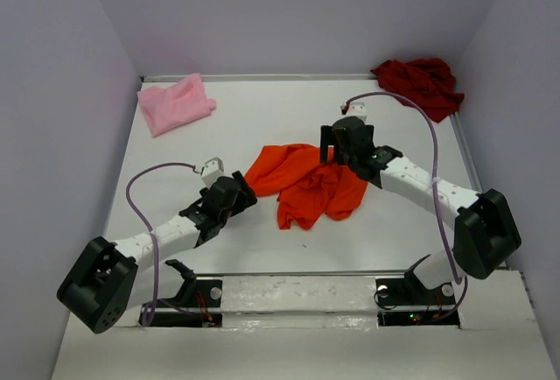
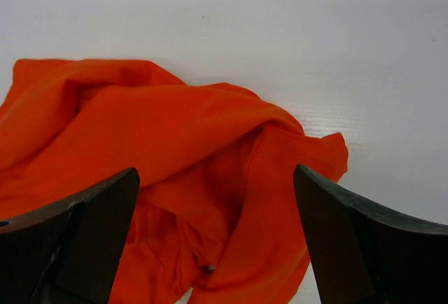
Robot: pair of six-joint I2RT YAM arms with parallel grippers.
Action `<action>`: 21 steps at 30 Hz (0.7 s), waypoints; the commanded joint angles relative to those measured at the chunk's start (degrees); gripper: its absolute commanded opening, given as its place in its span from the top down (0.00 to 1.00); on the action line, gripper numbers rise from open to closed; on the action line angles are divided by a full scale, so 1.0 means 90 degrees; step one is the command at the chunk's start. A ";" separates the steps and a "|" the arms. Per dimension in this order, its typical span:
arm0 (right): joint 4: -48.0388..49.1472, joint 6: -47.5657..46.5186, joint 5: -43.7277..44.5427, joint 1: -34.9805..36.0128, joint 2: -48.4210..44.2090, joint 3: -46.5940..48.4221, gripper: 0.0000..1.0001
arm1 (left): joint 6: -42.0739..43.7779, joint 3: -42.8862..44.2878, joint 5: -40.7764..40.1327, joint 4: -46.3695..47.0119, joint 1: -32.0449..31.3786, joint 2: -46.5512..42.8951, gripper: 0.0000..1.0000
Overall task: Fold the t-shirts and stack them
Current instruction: Flatten out the crumpled T-shirt at the center of the board.
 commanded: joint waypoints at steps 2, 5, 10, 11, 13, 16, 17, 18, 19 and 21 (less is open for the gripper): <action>0.0185 0.0455 -0.0028 0.0058 0.0106 -0.0146 0.04 | 0.0070 -0.0252 -0.0395 0.0616 -0.0042 0.0269 0.15; 0.0166 0.0416 -0.0018 0.0058 0.0028 -0.0156 0.04 | 0.0129 -0.0154 -0.0483 0.0637 -0.0091 0.0475 0.15; 0.0049 0.0348 0.0011 0.0058 -0.0108 -0.0272 0.04 | 0.0188 -0.0223 -0.0620 0.1085 -0.0101 0.0515 0.16; 0.0039 0.0348 0.0040 0.0058 -0.0157 -0.0312 0.04 | 0.0207 -0.0193 -0.0649 0.1115 -0.0101 0.0544 0.16; -0.0058 0.0348 0.0167 0.0058 -0.0186 -0.0370 0.04 | 0.0266 -0.0057 -0.0727 0.1125 -0.0110 0.0700 0.18; -0.0186 0.0581 0.0256 0.0058 -0.0099 -0.0604 0.04 | 0.0509 0.0129 -0.0727 0.1309 -0.0110 0.0905 0.21; -0.0205 0.0650 0.0246 0.0058 -0.0002 -0.0653 0.04 | 0.0568 0.0178 -0.0708 0.1359 -0.0110 0.0954 0.22; -0.0273 0.0796 0.0236 0.0058 0.0038 -0.0712 0.04 | 0.0617 0.0265 -0.0688 0.1388 -0.0120 0.0974 0.23; -0.0283 0.0855 0.0226 0.0058 0.0057 -0.0790 0.04 | 0.0666 0.0305 -0.0708 0.1408 -0.0130 0.1003 0.23; -0.0264 0.1021 0.0285 0.0058 0.0009 -0.1052 0.04 | 0.0793 0.0432 -0.0737 0.1408 -0.0130 0.1101 0.27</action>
